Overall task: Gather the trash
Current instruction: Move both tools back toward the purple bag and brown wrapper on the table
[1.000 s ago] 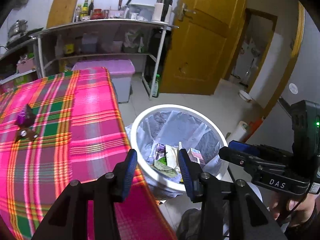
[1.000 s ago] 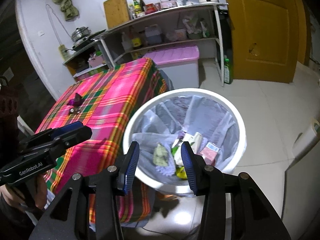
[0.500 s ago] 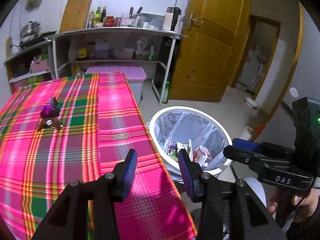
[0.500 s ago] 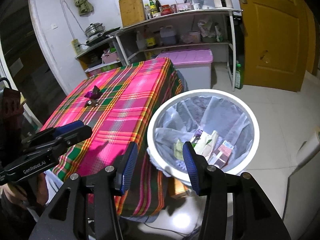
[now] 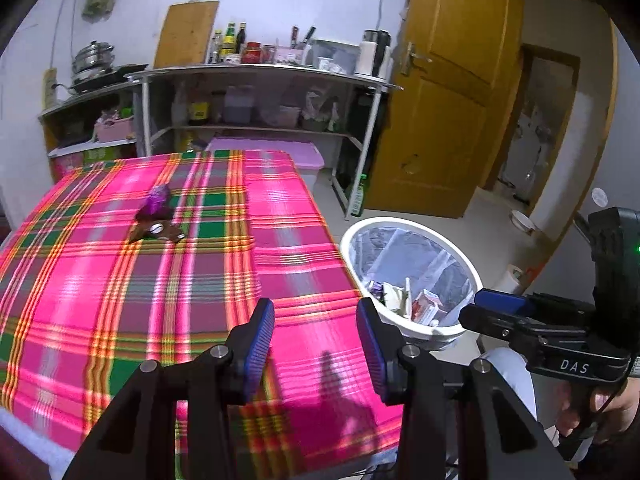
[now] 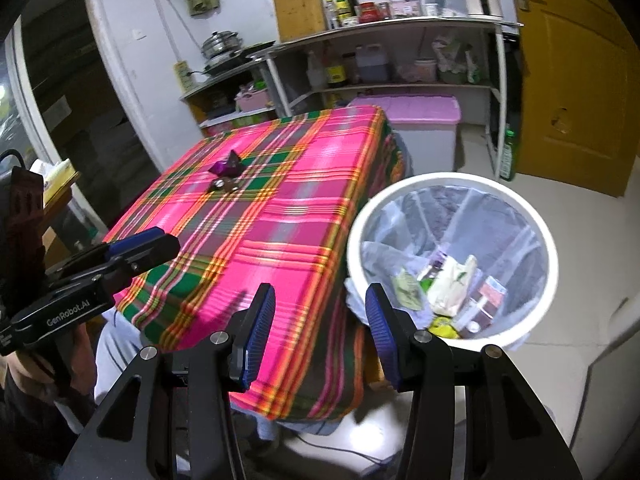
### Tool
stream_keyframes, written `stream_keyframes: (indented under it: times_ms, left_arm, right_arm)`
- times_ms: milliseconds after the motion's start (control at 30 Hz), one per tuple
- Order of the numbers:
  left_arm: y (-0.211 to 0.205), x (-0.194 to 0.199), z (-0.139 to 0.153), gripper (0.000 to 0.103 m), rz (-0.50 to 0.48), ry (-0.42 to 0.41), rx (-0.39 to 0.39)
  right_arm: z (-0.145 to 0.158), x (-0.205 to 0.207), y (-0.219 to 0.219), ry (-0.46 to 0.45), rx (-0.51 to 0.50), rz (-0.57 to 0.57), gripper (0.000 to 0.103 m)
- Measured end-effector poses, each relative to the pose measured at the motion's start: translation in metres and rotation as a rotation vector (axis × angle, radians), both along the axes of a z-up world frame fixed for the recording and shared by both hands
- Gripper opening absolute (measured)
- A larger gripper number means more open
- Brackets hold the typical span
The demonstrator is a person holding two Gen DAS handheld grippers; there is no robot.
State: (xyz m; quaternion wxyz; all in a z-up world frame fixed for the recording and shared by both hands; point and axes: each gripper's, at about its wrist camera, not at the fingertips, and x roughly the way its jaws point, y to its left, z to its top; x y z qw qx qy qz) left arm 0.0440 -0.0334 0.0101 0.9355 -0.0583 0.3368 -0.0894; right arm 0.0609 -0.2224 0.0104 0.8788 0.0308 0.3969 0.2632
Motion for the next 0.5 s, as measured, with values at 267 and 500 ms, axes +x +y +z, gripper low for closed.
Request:
stream_keyframes:
  times_ms: [267, 500]
  left_arm:
    - [0.04, 0.004, -0.007, 0.042, 0.087, 0.008, -0.017]
    - [0.069, 0.008, -0.007, 0.042, 0.157, 0.008, -0.004]
  right_arm:
    - [0.003, 0.016, 0.037, -0.001, -0.03, 0.094, 0.048]
    - [0.015, 0.029, 0.066, -0.061, -0.026, 0.148, 0.048]
